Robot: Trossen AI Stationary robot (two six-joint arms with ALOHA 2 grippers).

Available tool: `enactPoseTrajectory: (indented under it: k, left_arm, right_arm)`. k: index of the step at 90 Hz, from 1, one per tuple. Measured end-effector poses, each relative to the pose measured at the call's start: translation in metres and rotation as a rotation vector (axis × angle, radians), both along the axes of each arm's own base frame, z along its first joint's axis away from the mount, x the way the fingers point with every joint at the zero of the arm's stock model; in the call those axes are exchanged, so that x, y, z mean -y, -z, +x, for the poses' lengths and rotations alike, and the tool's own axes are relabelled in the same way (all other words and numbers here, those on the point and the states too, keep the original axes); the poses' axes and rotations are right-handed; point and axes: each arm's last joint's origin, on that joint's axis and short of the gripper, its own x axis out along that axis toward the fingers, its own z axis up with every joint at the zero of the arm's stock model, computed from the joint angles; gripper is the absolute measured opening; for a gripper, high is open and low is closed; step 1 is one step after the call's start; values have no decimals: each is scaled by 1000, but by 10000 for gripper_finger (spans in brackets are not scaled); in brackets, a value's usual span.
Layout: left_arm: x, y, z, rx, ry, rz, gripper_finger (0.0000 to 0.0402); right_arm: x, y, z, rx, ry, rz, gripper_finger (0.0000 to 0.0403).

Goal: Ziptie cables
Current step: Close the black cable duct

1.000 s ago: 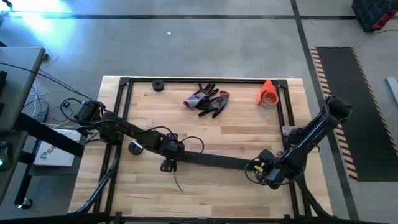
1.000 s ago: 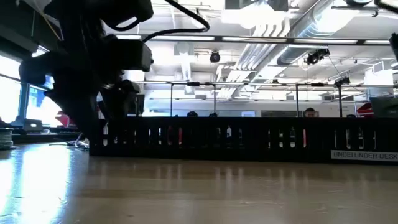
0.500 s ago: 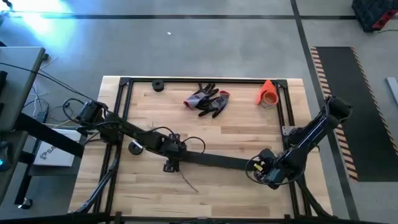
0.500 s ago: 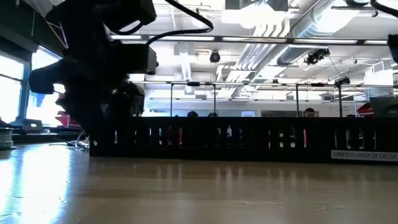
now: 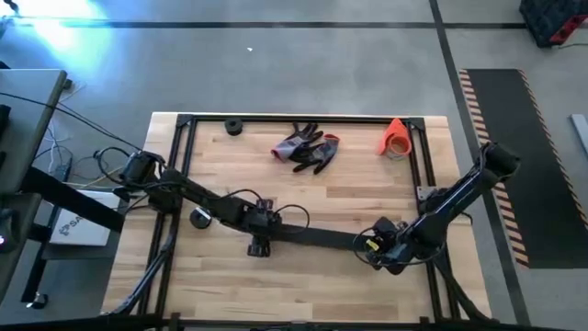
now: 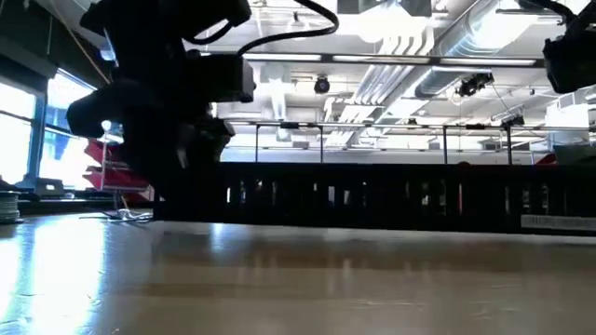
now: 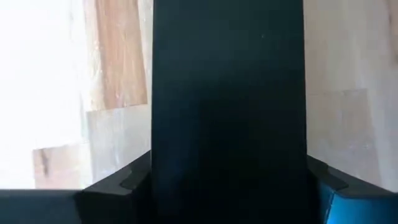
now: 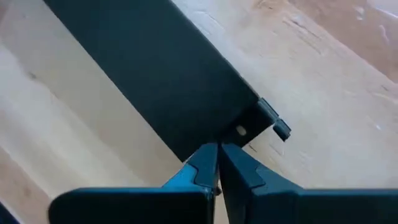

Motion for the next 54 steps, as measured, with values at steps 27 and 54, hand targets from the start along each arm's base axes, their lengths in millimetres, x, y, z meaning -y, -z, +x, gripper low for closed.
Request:
enactPoseTrajectory:
  k: [27,54]
  left_arm:
    - [0,-8,0,-67,13,-31,258]
    - [-3,-20,-5,-61,-62,-49,261]
  right_arm:
    - [2,1,-4,-55,-8,-5,0]
    - [3,2,-14,-145,6,-20,0]
